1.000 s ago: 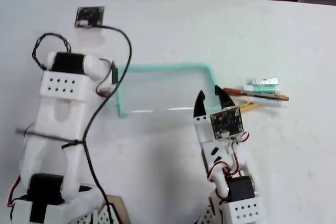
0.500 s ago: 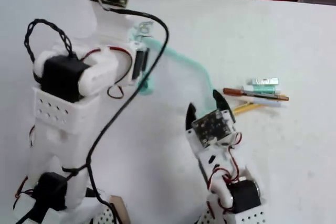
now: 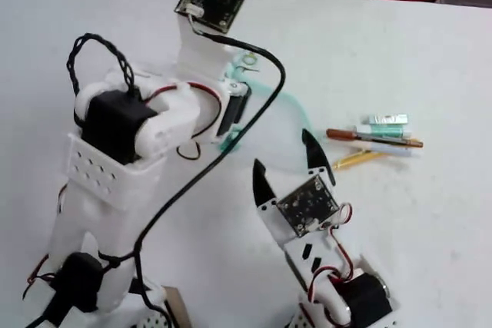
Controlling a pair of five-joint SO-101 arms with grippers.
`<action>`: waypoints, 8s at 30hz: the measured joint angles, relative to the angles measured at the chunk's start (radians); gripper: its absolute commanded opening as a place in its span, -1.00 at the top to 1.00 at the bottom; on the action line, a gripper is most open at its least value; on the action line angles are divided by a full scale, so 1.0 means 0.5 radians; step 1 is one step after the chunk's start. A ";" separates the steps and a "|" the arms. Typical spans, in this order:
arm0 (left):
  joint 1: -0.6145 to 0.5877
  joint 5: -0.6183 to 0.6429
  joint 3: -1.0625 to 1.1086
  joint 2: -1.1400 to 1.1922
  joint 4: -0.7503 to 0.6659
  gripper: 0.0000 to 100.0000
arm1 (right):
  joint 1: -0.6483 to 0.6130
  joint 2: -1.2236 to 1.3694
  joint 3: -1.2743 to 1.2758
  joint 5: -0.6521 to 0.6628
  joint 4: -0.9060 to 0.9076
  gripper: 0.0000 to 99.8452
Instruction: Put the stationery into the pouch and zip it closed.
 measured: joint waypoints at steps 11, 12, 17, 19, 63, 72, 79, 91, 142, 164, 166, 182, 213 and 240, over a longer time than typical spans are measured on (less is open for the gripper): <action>0.074 0.000 -0.181 0.009 0.000 0.87 | -0.212 0.028 0.190 0.052 -0.356 0.38; 0.074 0.000 -0.181 0.009 0.000 0.87 | -0.212 0.028 0.212 0.061 -0.393 0.38; 0.074 0.000 -0.181 0.009 0.000 0.87 | -0.215 0.031 0.230 0.077 -0.522 0.43; 0.074 0.000 -0.181 0.009 0.000 0.87 | -0.215 0.031 0.252 0.083 -0.583 0.51; -0.242 0.006 0.181 0.012 -0.675 0.88 | 0.086 -0.031 0.021 -0.169 -0.221 0.96; -0.282 0.006 0.500 0.012 -1.086 0.87 | 0.086 -0.031 0.052 -0.169 -0.224 0.96; -0.328 0.006 0.644 0.012 -1.372 0.87 | 0.089 -0.031 0.061 -0.169 -0.224 0.96; -0.470 0.006 0.786 0.028 -1.645 0.87 | 0.074 -0.034 0.071 -0.169 -0.224 0.96; -0.595 0.003 0.086 0.697 -1.436 0.41 | 0.015 -0.034 0.095 -0.169 -0.199 0.96; -0.605 0.000 -1.393 0.690 0.089 0.29 | 0.012 -0.034 0.104 -0.169 -0.196 0.96; -0.608 0.000 -1.424 0.690 0.181 0.29 | 0.040 -0.034 0.117 -0.169 -0.196 0.96; -0.884 -0.331 -0.175 -0.589 0.199 0.28 | 0.175 -0.034 0.166 -0.178 -0.227 0.96; -0.933 0.135 3.409 -2.415 -1.633 0.29 | 0.193 0.000 0.095 0.132 -0.571 0.97; -0.298 -0.034 3.406 -3.148 -1.246 0.24 | 0.313 1.878 -1.356 -0.859 -0.384 0.96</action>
